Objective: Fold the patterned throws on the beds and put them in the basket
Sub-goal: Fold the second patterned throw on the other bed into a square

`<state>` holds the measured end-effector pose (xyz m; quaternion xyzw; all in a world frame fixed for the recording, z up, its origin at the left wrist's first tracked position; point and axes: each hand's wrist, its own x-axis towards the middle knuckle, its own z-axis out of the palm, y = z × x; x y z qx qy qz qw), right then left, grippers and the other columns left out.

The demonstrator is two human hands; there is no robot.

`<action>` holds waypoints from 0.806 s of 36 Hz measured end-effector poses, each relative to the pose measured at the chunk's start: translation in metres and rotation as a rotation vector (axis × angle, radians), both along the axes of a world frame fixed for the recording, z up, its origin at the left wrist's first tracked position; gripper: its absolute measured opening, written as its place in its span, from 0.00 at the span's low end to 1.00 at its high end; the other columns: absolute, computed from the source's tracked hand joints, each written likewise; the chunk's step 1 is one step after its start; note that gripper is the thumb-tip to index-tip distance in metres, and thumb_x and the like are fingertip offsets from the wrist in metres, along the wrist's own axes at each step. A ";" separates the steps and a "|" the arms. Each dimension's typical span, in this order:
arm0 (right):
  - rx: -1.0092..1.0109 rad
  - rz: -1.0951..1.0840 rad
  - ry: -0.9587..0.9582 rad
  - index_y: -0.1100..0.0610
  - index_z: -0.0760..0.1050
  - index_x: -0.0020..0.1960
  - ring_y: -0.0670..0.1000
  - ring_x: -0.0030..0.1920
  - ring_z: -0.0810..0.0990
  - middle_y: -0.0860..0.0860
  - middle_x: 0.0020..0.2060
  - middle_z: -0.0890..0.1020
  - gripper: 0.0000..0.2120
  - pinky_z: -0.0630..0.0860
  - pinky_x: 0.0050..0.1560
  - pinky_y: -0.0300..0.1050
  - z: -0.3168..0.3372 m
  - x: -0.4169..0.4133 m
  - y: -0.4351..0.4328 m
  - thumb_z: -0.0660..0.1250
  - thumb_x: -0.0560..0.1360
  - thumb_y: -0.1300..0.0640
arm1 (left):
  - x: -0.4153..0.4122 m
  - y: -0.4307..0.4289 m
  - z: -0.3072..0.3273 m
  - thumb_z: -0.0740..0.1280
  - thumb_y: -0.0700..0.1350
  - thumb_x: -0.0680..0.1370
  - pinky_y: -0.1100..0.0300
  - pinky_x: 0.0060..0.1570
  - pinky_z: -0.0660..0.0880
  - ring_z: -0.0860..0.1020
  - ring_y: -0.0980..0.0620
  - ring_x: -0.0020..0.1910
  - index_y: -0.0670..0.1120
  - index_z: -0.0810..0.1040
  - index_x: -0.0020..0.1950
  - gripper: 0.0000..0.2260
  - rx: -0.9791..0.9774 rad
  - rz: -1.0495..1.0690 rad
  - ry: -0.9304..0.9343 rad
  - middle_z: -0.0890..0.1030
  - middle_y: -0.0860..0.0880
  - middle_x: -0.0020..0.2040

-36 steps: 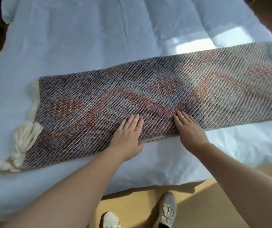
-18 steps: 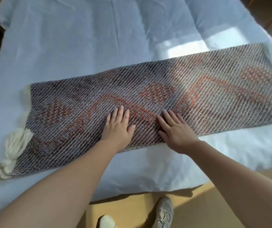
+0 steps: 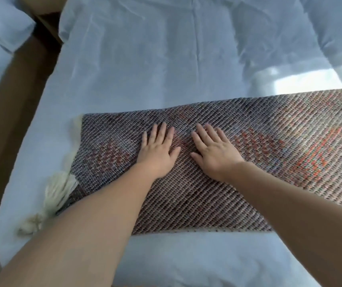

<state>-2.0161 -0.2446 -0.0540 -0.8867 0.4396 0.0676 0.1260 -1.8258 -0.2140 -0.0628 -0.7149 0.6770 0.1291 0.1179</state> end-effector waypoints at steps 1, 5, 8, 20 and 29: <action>-0.005 0.017 -0.002 0.54 0.38 0.78 0.53 0.77 0.35 0.52 0.77 0.39 0.31 0.36 0.76 0.53 -0.002 0.015 -0.009 0.39 0.81 0.40 | 0.008 -0.006 -0.004 0.42 0.61 0.81 0.44 0.74 0.36 0.34 0.48 0.76 0.51 0.37 0.78 0.29 0.004 -0.011 -0.007 0.35 0.48 0.78; -0.022 0.042 0.008 0.54 0.41 0.78 0.53 0.77 0.38 0.53 0.78 0.42 0.30 0.38 0.76 0.53 -0.011 0.058 -0.045 0.41 0.81 0.41 | 0.032 -0.031 -0.016 0.43 0.60 0.81 0.45 0.75 0.37 0.37 0.47 0.77 0.50 0.39 0.79 0.29 -0.052 0.037 0.003 0.38 0.48 0.79; -0.006 -0.032 0.037 0.55 0.42 0.79 0.53 0.77 0.39 0.54 0.78 0.43 0.33 0.38 0.76 0.54 -0.020 0.059 -0.066 0.42 0.80 0.39 | 0.039 -0.046 -0.021 0.43 0.63 0.80 0.44 0.74 0.37 0.37 0.46 0.77 0.51 0.40 0.79 0.31 -0.068 0.066 0.014 0.38 0.47 0.79; 0.018 -0.298 0.151 0.53 0.38 0.78 0.50 0.77 0.37 0.52 0.78 0.40 0.37 0.36 0.76 0.51 -0.022 -0.102 -0.103 0.36 0.77 0.33 | -0.082 -0.075 -0.018 0.42 0.64 0.79 0.43 0.74 0.35 0.34 0.46 0.77 0.48 0.37 0.78 0.34 -0.068 -0.152 0.142 0.36 0.45 0.78; -0.026 -0.461 0.171 0.54 0.43 0.79 0.52 0.78 0.41 0.53 0.78 0.44 0.36 0.39 0.76 0.53 -0.028 -0.261 -0.130 0.42 0.78 0.34 | -0.225 -0.083 -0.020 0.41 0.64 0.79 0.40 0.73 0.36 0.33 0.46 0.76 0.48 0.36 0.78 0.33 -0.017 -0.321 0.140 0.36 0.44 0.78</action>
